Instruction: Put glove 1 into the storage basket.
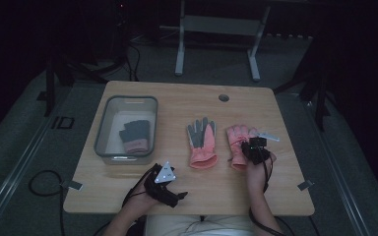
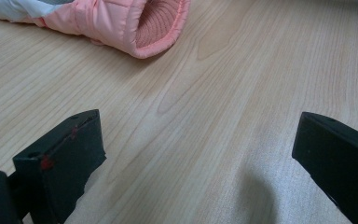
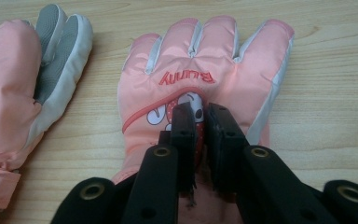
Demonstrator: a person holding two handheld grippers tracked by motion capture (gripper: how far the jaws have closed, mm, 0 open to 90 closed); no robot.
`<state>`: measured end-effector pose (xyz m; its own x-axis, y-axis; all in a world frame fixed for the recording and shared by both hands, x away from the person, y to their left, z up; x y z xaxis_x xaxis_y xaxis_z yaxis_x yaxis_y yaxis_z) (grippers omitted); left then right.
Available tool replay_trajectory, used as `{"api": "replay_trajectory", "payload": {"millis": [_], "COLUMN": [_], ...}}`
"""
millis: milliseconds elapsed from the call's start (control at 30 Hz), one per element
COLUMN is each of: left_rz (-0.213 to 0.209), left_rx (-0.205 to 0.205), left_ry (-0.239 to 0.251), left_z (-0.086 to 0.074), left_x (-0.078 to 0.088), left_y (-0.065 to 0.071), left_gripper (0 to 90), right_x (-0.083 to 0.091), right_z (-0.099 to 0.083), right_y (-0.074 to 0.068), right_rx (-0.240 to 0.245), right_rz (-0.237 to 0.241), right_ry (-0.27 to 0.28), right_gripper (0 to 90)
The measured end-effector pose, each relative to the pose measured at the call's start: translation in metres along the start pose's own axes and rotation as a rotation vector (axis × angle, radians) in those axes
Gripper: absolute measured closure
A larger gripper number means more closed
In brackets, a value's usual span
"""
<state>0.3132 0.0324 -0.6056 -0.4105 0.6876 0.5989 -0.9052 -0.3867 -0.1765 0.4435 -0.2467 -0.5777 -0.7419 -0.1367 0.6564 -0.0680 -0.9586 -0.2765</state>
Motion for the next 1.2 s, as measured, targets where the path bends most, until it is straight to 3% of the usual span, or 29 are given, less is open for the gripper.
{"api": "replay_trajectory", "payload": {"millis": [167,300,467,633,767,1033,1200], "left_rz": [-0.004,-0.006,-0.006,-0.006,-0.006,-0.005,-0.004], "left_rx": [0.004,0.005,0.007,0.006,0.006,0.005,0.003], "left_ry": [-0.004,-0.002,-0.001,-0.004,-0.004,-0.007,-0.009], "left_z": [0.0,0.0,0.0,0.0,0.0,-0.001,-0.001], "left_x": [-0.001,-0.001,-0.001,-0.001,-0.001,-0.001,-0.001], "left_y": [0.0,0.0,0.0,0.0,0.0,-0.001,0.0], "left_gripper": [1.8,1.8,1.8,1.8,1.8,1.8,1.8], "right_x": [0.006,0.014,0.023,0.025,0.026,0.027,0.022], "right_z": [0.006,0.014,0.024,0.031,0.035,0.041,0.039], "right_y": [0.001,0.002,-0.002,-0.002,0.003,0.006,0.004], "right_rx": [0.0,0.035,0.133,0.251,0.335,0.424,0.462], "right_rz": [0.015,0.031,0.073,0.133,0.144,0.187,0.185], "right_ry": [0.002,0.012,0.006,-0.052,-0.085,-0.137,-0.159], "right_gripper": [73.8,70.2,68.4,66.4,64.1,60.4,59.4]}}
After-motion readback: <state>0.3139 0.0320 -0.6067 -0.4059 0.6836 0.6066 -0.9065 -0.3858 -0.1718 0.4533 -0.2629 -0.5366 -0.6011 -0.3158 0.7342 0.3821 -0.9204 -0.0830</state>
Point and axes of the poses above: each handheld gripper's, and its own axes: x roughly backward along the jaws, z roughly out of its top, y roughly to its right, the point moved 7 cm from there along -x, roughly forward along the jaws, and after that the axes turned 13 degrees about -x, right-handed, at the moved point
